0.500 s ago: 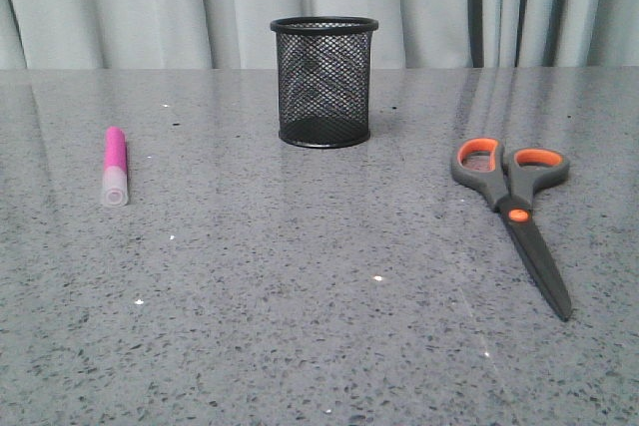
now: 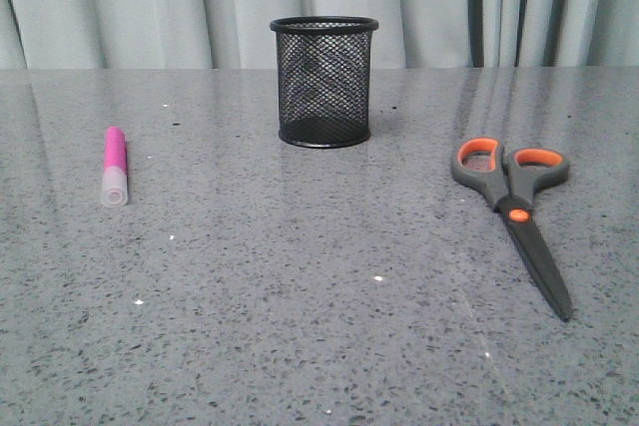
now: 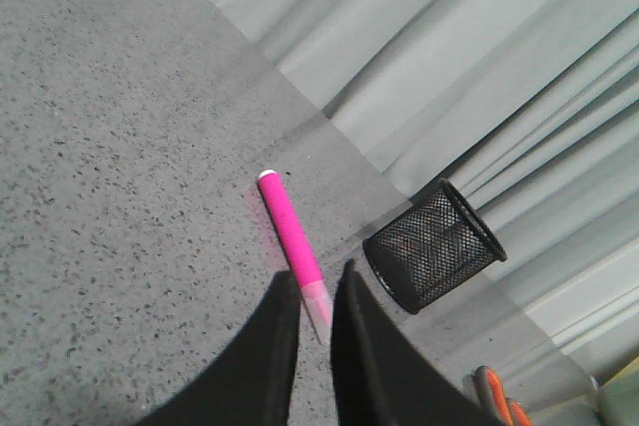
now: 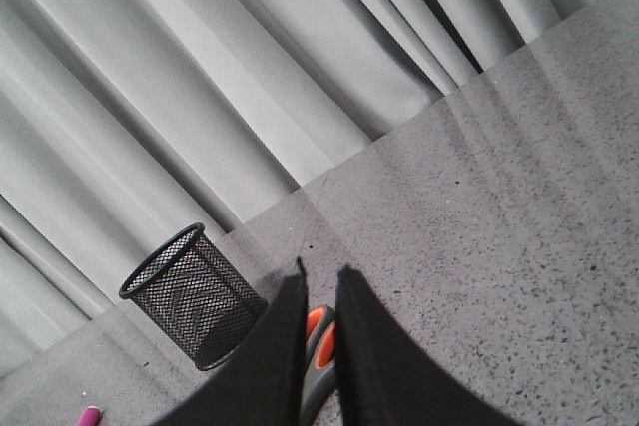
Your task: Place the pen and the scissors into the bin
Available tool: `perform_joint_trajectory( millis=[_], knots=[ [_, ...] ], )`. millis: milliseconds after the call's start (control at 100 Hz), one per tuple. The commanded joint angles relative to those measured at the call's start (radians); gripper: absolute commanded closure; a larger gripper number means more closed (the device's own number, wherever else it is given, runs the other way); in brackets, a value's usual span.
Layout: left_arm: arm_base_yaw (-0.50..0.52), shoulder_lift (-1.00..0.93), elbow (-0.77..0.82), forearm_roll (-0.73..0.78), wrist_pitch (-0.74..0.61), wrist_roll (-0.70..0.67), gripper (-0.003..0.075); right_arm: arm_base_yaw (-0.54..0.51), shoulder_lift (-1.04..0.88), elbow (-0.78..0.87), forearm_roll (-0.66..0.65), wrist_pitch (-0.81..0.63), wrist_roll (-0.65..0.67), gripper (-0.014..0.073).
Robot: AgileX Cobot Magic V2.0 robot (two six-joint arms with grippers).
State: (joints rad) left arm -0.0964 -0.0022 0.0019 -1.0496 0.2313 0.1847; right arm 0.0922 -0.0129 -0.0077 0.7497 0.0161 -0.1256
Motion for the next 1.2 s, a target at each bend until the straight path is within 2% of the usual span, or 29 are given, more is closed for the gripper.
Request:
perform_joint_trajectory(
  millis=[0, 330, 430, 480, 640, 820, 980, 1080, 1190],
  knots=[
    [0.0, -0.026, 0.022, 0.017, -0.048, -0.002, 0.0662, -0.008, -0.015, -0.038, -0.011, -0.049, -0.01, 0.0546],
    [0.0, -0.026, 0.022, 0.018, -0.092, -0.002, 0.0662, -0.008, -0.015, -0.038, -0.026, -0.078, -0.019, 0.0546],
    [0.0, -0.026, 0.022, 0.018, -0.092, -0.002, 0.0662, -0.008, -0.015, -0.022, -0.176, -0.032, -0.203, 0.0546],
    [0.0, -0.026, 0.022, 0.018, -0.092, -0.002, 0.0662, -0.008, -0.015, -0.007, -0.223, -0.016, -0.236, 0.0546],
    [0.0, -0.026, 0.022, 0.018, -0.094, -0.002, 0.0662, -0.008, -0.015, 0.012, -0.212, -0.082, -0.234, 0.0546],
    [0.0, -0.026, 0.022, 0.013, -0.094, -0.002, 0.0662, -0.008, -0.015, 0.012, -0.143, -0.157, -0.229, 0.0552],
    [0.0, -0.026, 0.002, 0.009, -0.099, -0.002, 0.0664, -0.008, -0.015, -0.01, -0.129, -0.1, -0.228, 0.0561],
    [0.0, -0.026, -0.054, 0.023, -0.104, -0.002, 0.0721, -0.008, -0.015, -0.079, -0.128, -0.038, -0.227, 0.0561],
    [0.0, 0.009, -0.178, 0.169, -0.043, 0.0, 0.0742, -0.008, 0.02, -0.204, -0.204, 0.096, -0.227, 0.0561]
  ],
)
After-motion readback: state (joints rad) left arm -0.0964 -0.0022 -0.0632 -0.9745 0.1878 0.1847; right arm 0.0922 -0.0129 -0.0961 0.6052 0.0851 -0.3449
